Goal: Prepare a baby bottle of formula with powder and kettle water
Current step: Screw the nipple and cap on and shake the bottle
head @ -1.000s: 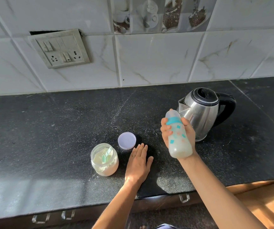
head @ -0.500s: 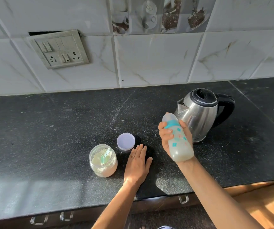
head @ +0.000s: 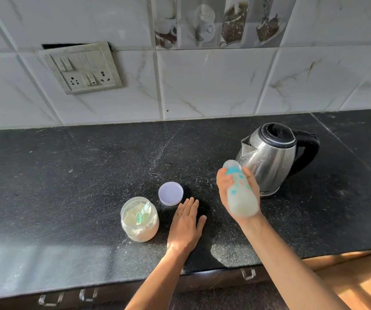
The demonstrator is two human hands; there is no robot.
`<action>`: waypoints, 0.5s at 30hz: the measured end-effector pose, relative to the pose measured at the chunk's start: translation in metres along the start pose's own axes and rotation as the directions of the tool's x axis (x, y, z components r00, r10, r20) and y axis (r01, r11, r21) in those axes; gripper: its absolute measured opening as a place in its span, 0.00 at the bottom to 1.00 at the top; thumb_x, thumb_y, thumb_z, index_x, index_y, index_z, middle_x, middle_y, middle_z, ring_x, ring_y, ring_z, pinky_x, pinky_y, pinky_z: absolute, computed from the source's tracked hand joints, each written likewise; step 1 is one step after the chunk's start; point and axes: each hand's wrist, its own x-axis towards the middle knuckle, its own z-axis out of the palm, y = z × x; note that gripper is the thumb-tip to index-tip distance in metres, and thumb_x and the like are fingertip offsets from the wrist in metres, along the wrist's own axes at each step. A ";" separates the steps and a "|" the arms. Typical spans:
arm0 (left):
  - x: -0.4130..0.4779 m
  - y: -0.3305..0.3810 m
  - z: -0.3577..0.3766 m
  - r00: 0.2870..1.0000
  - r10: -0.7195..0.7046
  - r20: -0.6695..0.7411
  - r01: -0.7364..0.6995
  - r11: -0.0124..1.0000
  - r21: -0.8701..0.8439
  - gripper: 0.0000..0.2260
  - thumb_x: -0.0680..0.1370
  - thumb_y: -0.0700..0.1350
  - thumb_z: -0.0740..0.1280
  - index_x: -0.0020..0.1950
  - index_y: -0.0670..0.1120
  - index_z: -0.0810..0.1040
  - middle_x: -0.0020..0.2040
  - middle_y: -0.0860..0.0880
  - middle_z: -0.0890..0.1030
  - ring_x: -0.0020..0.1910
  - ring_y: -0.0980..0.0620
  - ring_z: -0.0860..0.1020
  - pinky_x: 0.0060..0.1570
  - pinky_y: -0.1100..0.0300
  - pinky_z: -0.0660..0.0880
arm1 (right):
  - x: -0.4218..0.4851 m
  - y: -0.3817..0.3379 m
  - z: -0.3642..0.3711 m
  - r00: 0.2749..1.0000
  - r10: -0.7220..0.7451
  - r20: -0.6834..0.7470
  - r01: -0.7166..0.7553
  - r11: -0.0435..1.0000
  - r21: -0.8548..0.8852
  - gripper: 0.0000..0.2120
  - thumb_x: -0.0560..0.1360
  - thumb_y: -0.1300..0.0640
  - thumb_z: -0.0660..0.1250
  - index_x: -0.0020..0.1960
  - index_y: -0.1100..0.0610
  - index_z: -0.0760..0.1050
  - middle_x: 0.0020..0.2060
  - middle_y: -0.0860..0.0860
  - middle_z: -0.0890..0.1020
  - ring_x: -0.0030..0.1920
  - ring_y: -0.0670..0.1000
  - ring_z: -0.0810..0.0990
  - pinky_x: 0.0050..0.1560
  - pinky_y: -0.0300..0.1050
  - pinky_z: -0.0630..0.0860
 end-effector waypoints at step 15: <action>0.000 0.000 -0.002 0.999 0.018 -0.031 -0.019 1.000 -0.005 0.24 0.82 0.55 0.53 0.76 0.46 0.60 0.77 0.49 0.59 0.76 0.54 0.52 0.69 0.66 0.36 | -0.004 0.009 0.006 0.999 -0.025 0.047 0.025 1.000 0.000 0.21 0.68 0.56 0.72 0.56 0.65 0.71 0.47 0.60 0.80 0.41 0.57 0.81 0.41 0.52 0.81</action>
